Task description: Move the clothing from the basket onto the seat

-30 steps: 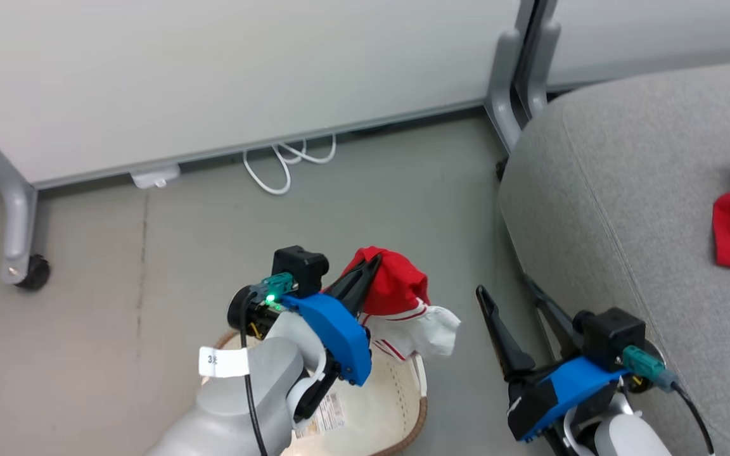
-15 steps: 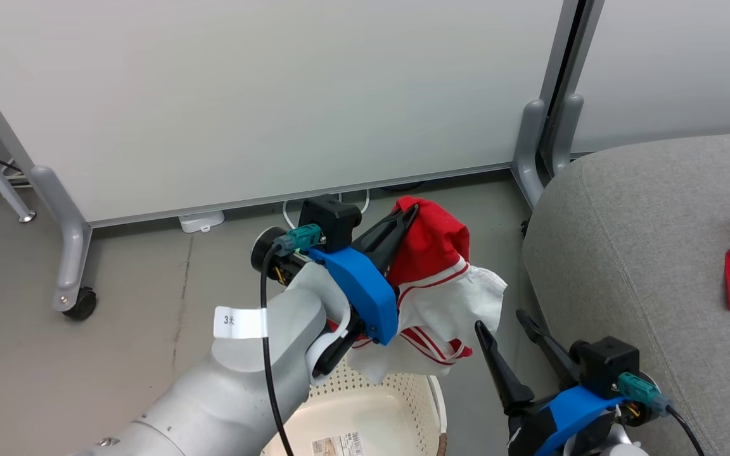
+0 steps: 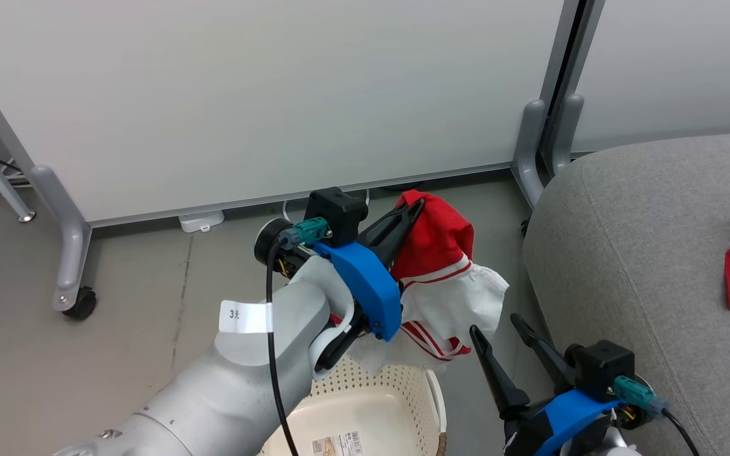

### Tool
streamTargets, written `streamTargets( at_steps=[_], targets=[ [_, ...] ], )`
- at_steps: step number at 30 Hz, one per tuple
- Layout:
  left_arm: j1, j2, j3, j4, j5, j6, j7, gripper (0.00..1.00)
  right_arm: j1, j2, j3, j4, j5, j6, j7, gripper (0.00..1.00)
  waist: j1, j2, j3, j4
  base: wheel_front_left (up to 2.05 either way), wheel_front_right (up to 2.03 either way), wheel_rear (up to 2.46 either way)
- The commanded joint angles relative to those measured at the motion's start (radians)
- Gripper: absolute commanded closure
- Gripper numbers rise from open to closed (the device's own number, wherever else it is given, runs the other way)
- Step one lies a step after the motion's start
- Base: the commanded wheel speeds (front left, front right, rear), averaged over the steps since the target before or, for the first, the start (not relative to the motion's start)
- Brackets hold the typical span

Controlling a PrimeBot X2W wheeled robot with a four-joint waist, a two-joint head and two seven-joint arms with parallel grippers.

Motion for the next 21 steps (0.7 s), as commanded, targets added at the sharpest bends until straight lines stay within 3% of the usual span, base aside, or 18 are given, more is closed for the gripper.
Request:
streamTargets(
  at_steps=[1, 13, 21],
  targets=[
    [0.005, 0.0, -0.001, 0.004, -0.003, -0.001, -0.006, 1.0, 0.002, -0.001, 0.0, -0.002, 0.001, 0.0, -0.004, 0.0, 0.0, -0.0001, 0.002, 0.0, 0.0, 0.0, 0.0],
    [0.006, -0.006, 0.005, 0.008, 0.003, -0.001, -0.006, 1.0, -0.049, -0.001, 0.021, -0.004, -0.018, 0.0, 0.016, 0.0, 0.0, -0.0001, 0.023, -0.003, 0.0, 0.0, 0.0],
    [0.005, -0.011, 0.006, 0.0, 0.009, -0.001, -0.006, 1.0, -0.144, -0.002, 0.051, 0.059, -0.029, 0.0, 0.041, 0.0, 0.0, -0.0001, 0.032, -0.001, 0.0, 0.0, 0.0]
  ],
)
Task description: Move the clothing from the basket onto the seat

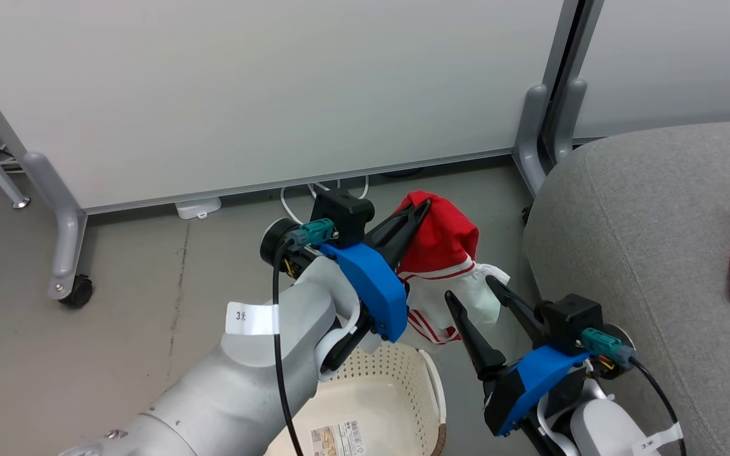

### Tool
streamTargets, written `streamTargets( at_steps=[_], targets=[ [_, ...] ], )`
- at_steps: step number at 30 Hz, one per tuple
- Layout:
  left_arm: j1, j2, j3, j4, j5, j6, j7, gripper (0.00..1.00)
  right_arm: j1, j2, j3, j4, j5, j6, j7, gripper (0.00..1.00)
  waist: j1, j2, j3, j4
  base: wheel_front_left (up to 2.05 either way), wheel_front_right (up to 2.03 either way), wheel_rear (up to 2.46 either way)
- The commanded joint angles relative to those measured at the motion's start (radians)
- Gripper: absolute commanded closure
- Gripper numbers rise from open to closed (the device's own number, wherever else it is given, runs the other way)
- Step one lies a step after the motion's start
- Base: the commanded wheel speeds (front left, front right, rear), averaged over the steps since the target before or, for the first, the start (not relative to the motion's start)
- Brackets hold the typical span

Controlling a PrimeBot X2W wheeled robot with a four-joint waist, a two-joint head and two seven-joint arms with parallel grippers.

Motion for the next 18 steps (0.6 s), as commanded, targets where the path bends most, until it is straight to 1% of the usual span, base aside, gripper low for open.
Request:
streamTargets(
  at_steps=[1, 13, 18],
  targets=[
    [0.005, 0.0, 0.003, -0.005, 0.003, -0.001, -0.005, 1.0, -0.018, -0.003, 0.005, 0.011, -0.006, 0.0, 0.0, 0.0, -0.0001, -0.0001, 0.0, 0.002, 0.0, 0.0, 0.0],
    [0.017, -0.003, -0.019, -0.004, -0.007, -0.001, -0.005, 1.0, -0.14, -0.006, 0.074, 0.126, 0.014, 0.0, -0.011, 0.0, -0.0001, -0.0001, -0.006, 0.009, 0.0, 0.0, 0.0],
    [0.014, -0.004, -0.028, -0.005, -0.017, -0.001, -0.005, 1.0, -0.194, -0.003, 0.114, 0.211, 0.041, 0.0, -0.01, 0.0, -0.0001, -0.0001, -0.007, 0.009, 0.0, 0.0, 0.0]
  ],
)
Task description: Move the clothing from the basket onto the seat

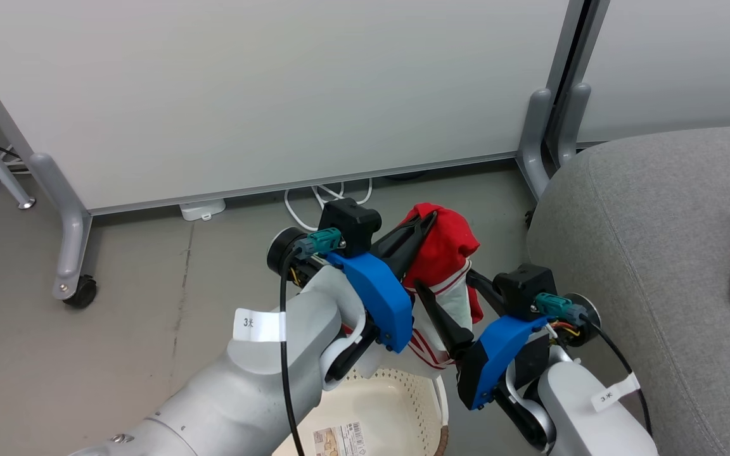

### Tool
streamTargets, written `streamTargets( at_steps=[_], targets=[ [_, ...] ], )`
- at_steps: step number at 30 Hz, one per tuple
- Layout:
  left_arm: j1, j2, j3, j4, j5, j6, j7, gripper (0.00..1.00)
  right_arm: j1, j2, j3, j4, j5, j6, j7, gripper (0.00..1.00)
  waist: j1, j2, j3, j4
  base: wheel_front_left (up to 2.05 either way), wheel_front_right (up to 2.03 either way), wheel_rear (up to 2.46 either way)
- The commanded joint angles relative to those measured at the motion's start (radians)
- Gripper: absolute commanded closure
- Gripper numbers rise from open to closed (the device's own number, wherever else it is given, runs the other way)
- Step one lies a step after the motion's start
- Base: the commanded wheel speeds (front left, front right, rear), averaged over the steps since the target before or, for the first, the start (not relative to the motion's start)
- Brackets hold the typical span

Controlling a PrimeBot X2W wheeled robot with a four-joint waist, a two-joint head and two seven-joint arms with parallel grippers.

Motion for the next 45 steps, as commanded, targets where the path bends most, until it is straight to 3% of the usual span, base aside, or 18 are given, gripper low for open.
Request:
streamTargets(
  at_steps=[1, 13, 14, 15, 16, 17, 28, 45],
  targets=[
    [0.002, 0.0, -0.002, -0.002, -0.004, -0.001, -0.005, 1.0, -0.024, -0.001, 0.011, 0.02, 0.012, 0.0, -0.004, 0.0, 0.0, -0.0001, 0.002, 0.0, 0.0, 0.0, 0.0],
    [-0.014, -0.002, -0.026, -0.008, -0.025, -0.001, -0.005, 1.0, -0.143, 0.002, 0.104, 0.194, 0.117, 0.0, -0.083, 0.0, 0.0, -0.0001, 0.0, 0.011, 0.0, 0.0, 0.0],
    [-0.014, -0.002, -0.027, -0.007, -0.027, -0.001, -0.005, 1.0, -0.147, 0.002, 0.111, 0.203, 0.129, 0.0, -0.09, 0.11, 0.0, -0.0001, -0.001, 0.012, 0.0, 0.0, 0.0],
    [-0.014, -0.002, -0.028, -0.007, -0.029, -0.001, -0.005, 1.0, -0.154, 0.002, 0.119, 0.214, 0.138, 0.0, -0.095, 0.56, 0.0, -0.0001, -0.002, 0.013, 0.0, 0.0, 0.0],
    [-0.015, -0.002, -0.029, -0.008, -0.029, -0.001, -0.005, 1.0, -0.161, 0.002, 0.126, 0.224, 0.144, 0.0, -0.101, 0.73, 0.0, -0.0001, -0.002, 0.014, 0.0, 0.0, 0.0],
    [-0.016, -0.002, -0.03, -0.008, -0.029, -0.001, -0.005, 1.0, -0.165, 0.002, 0.132, 0.23, 0.149, 0.0, -0.111, 1.0, 0.0, -0.0001, -0.003, 0.015, 0.0, 0.0, 0.0],
    [-0.01, 0.006, -0.017, 0.002, -0.033, -0.001, -0.005, 1.0, -0.188, 0.002, 0.179, 0.311, 0.188, 0.0, -0.155, 1.0, 0.0, -0.0001, -0.014, 0.004, 0.0, 0.0, 0.0],
    [0.008, 0.007, -0.027, 0.014, -0.024, -0.001, -0.005, 1.0, -0.202, 0.002, 0.208, 0.336, 0.22, 0.0, -0.184, 1.0, 0.0, -0.0001, -0.024, -0.017, 0.0, 0.0, 0.0]
  ],
)
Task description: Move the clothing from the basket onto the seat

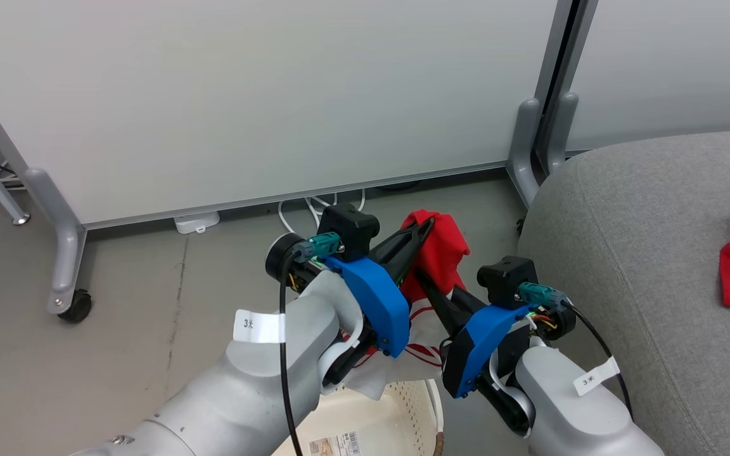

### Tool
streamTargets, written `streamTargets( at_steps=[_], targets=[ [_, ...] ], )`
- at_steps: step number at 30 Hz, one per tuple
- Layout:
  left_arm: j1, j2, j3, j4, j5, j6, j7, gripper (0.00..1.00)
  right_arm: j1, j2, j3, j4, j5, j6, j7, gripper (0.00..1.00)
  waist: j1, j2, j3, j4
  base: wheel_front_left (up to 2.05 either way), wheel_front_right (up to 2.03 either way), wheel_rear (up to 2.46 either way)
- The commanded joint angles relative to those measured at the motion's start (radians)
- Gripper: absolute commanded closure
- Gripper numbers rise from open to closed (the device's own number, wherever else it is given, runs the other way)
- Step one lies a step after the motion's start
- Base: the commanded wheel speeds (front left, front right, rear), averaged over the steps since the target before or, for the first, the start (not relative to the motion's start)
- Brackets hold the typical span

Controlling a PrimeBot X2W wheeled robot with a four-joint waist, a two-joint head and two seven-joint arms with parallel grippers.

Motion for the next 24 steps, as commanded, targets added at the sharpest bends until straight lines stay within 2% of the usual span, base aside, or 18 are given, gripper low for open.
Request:
streamTargets(
  at_steps=[1, 2, 3, 4, 5, 16, 24],
  targets=[
    [0.011, 0.006, 0.002, 0.002, 0.008, -0.001, -0.005, 1.0, -0.015, 0.0, 0.003, 0.005, 0.004, 0.0, -0.008, 1.0, 0.0, -0.0001, -0.001, -0.001, 0.0, 0.0, 0.0],
    [0.014, 0.007, 0.005, 0.003, 0.011, -0.001, -0.005, 0.99, -0.016, 0.0, 0.004, 0.006, 0.006, 0.0, -0.009, 1.0, 0.0, -0.0001, -0.001, -0.001, 0.0, 0.0, 0.0],
    [0.016, 0.009, 0.009, 0.002, 0.014, -0.001, -0.005, 0.66, -0.016, 0.0, 0.004, 0.006, 0.008, 0.0, -0.011, 1.0, 0.0, -0.0001, -0.002, -0.002, 0.0, 0.0, 0.0],
    [0.018, 0.01, 0.017, 0.0, 0.021, -0.001, -0.005, 0.27, -0.017, 0.0, 0.004, 0.007, 0.008, 0.0, -0.01, 1.0, 0.0, -0.0001, -0.001, -0.002, 0.0, 0.0, 0.0],
    [0.019, 0.013, 0.03, -0.006, 0.031, -0.001, -0.005, 0.0, -0.018, 0.0, 0.004, 0.009, 0.009, 0.0, -0.011, 1.0, 0.0, -0.0001, -0.001, -0.003, 0.0, 0.0, 0.0],
    [0.173, 0.064, 0.241, -0.105, 0.212, 0.017, -0.005, 0.0, -0.011, 0.0, -0.013, 0.017, -0.006, 0.0, -0.026, 1.0, 0.0, -0.0001, 0.005, 0.004, 0.0, 0.0, 0.0],
    [0.351, 0.095, 0.425, -0.206, 0.378, 0.028, -0.005, 0.0, 0.009, 0.0, -0.023, 0.009, -0.007, 0.0, -0.027, 1.0, 0.0, -0.0001, 0.006, 0.011, 0.0, 0.0, 0.0]
  ],
)
